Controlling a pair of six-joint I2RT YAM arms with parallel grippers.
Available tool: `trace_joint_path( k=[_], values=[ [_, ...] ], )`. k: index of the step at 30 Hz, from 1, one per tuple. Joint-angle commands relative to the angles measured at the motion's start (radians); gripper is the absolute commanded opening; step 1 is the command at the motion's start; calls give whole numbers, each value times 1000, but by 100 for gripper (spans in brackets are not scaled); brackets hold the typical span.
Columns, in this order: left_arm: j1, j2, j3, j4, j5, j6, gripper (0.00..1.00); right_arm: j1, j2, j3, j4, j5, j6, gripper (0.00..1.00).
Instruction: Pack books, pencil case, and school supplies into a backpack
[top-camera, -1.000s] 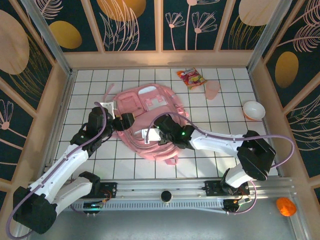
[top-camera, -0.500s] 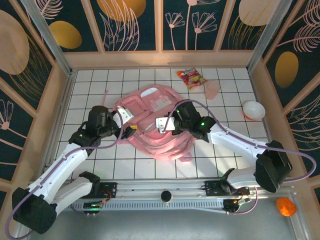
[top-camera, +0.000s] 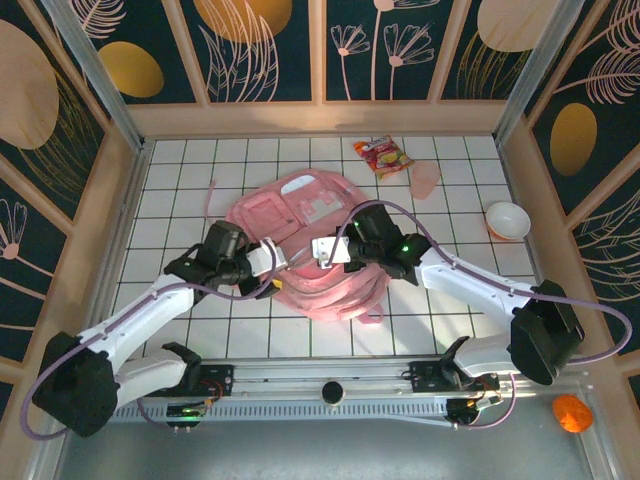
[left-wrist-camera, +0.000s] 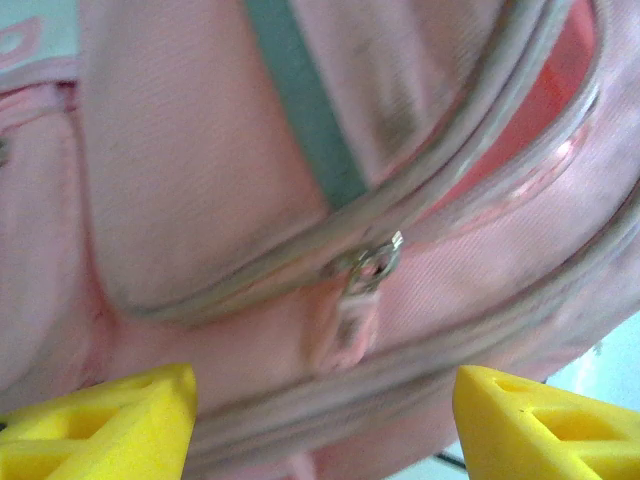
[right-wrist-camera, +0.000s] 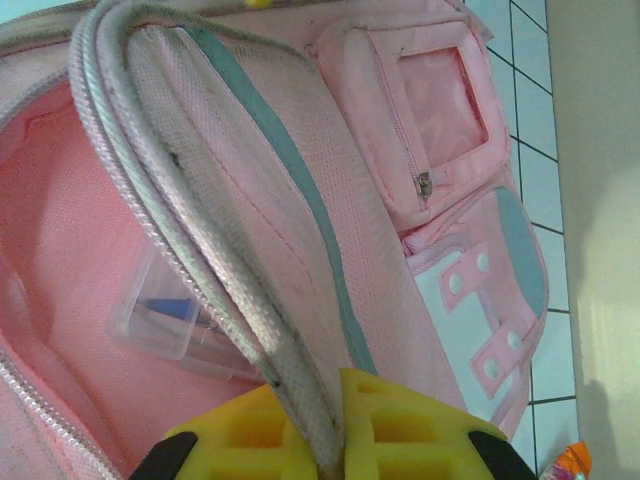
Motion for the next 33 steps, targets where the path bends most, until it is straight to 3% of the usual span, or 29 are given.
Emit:
trace_joint_path(
  k=[1,5,10,15,17,20,22,25,29,33],
  values=[
    [-26,36,0,72,84,-29,67,-6,-37,-8,31,-30,31,0],
    [-38,21,-8,136,147,-83,59,-7,-43,-20,45,-31,40,0],
    [-48,-6,-14,132,182,-113,36,-16,-40,-23,68,-28,73,0],
    [-50,-47,-54,153,168,-191,5,-28,-41,-20,72,-42,132,0],
    [-50,-72,-71,180,128,-250,0,-36,-50,-22,65,-54,170,0],
    [-50,-104,-85,212,60,-338,0,-45,-83,-34,38,-79,275,17],
    [-50,-114,-86,221,39,-385,0,-46,-122,-49,17,-106,388,32],
    [-50,-111,-81,229,29,-453,0,-47,-194,-60,13,-112,703,49],
    [-50,-103,-86,248,26,-564,0,-46,-304,-122,64,-153,1186,55],
    [-52,-104,-105,272,7,-725,0,-47,-370,-163,13,67,1702,57]
  ],
)
